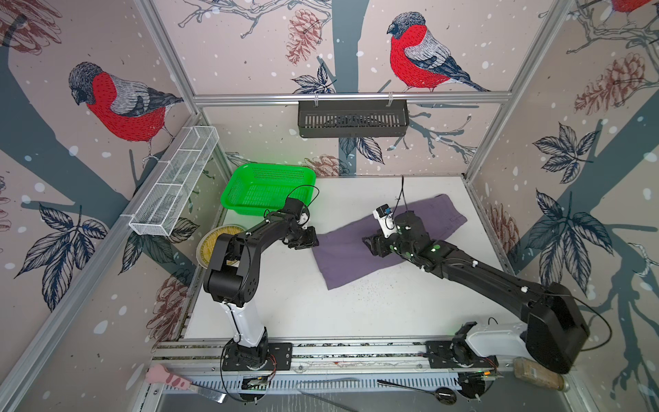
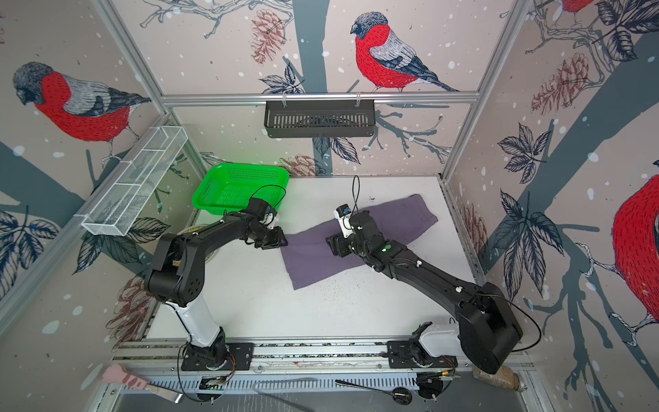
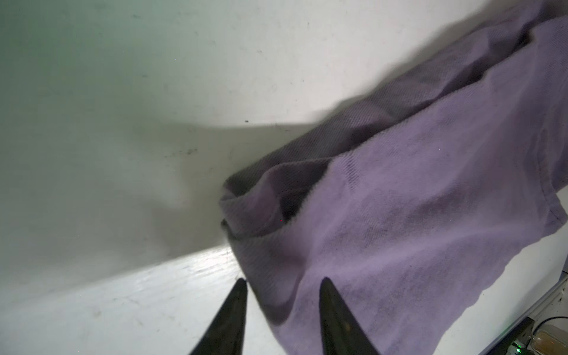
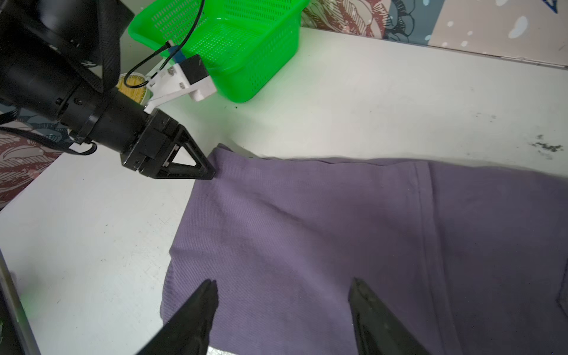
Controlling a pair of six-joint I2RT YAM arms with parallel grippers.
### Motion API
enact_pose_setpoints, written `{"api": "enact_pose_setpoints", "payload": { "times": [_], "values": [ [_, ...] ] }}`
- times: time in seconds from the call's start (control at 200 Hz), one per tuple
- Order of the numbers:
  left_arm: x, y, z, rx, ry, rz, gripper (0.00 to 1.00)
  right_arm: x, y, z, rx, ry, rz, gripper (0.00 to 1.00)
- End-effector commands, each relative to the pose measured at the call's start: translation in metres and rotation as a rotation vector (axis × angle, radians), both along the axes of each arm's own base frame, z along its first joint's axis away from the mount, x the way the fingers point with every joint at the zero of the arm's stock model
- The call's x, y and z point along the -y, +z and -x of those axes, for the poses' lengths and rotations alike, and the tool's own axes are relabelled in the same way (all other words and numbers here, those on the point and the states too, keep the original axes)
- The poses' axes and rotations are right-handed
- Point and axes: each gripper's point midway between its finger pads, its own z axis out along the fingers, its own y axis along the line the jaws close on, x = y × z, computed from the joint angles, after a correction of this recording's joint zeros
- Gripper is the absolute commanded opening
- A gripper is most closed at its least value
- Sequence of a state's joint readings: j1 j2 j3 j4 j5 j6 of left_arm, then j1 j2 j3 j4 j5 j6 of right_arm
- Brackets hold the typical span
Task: Fold and stack the trousers
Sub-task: Smooth out the trousers at the center of the table.
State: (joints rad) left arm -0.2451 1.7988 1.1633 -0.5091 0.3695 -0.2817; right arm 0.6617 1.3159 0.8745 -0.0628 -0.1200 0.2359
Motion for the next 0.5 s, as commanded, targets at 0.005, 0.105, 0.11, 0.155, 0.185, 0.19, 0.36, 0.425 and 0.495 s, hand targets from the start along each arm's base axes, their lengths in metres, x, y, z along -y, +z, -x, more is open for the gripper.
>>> {"api": "enact_pose_setpoints", "payload": {
  "times": [0.005, 0.105, 0.11, 0.155, 0.185, 0.19, 0.36, 0.425, 0.495],
  "values": [
    [-0.010, 0.008, 0.004, 0.016, 0.033, -0.041, 0.56, 0.011, 0.001, 0.001, -0.028, -0.013, -0.015, 0.71],
    [-0.011, 0.013, 0.019, 0.012, 0.079, -0.013, 0.61, 0.022, 0.007, -0.002, -0.022, -0.030, -0.034, 0.71],
    [-0.010, 0.012, 0.021, 0.008, 0.081, -0.007, 0.61, 0.023, 0.007, -0.002, -0.022, -0.032, -0.036, 0.71],
    [-0.001, 0.012, 0.032, -0.003, 0.093, 0.046, 0.62, 0.027, 0.005, -0.004, -0.027, -0.040, -0.040, 0.71],
    [0.004, 0.009, 0.042, -0.016, 0.103, 0.067, 0.62, 0.030, 0.005, -0.006, -0.030, -0.047, -0.043, 0.71],
    [0.005, 0.009, 0.043, -0.015, 0.105, 0.070, 0.62, 0.031, 0.005, -0.007, -0.031, -0.050, -0.042, 0.71],
    [0.038, 0.005, 0.079, -0.038, 0.158, 0.174, 0.62, 0.049, 0.022, -0.013, -0.001, -0.083, -0.086, 0.74],
    [0.043, 0.003, 0.087, -0.048, 0.177, 0.199, 0.60, 0.054, 0.024, -0.015, 0.001, -0.090, -0.096, 0.74],
    [0.043, -0.003, 0.095, -0.061, 0.187, 0.193, 0.55, 0.060, 0.026, -0.019, 0.002, -0.099, -0.106, 0.74]
  ]
}}
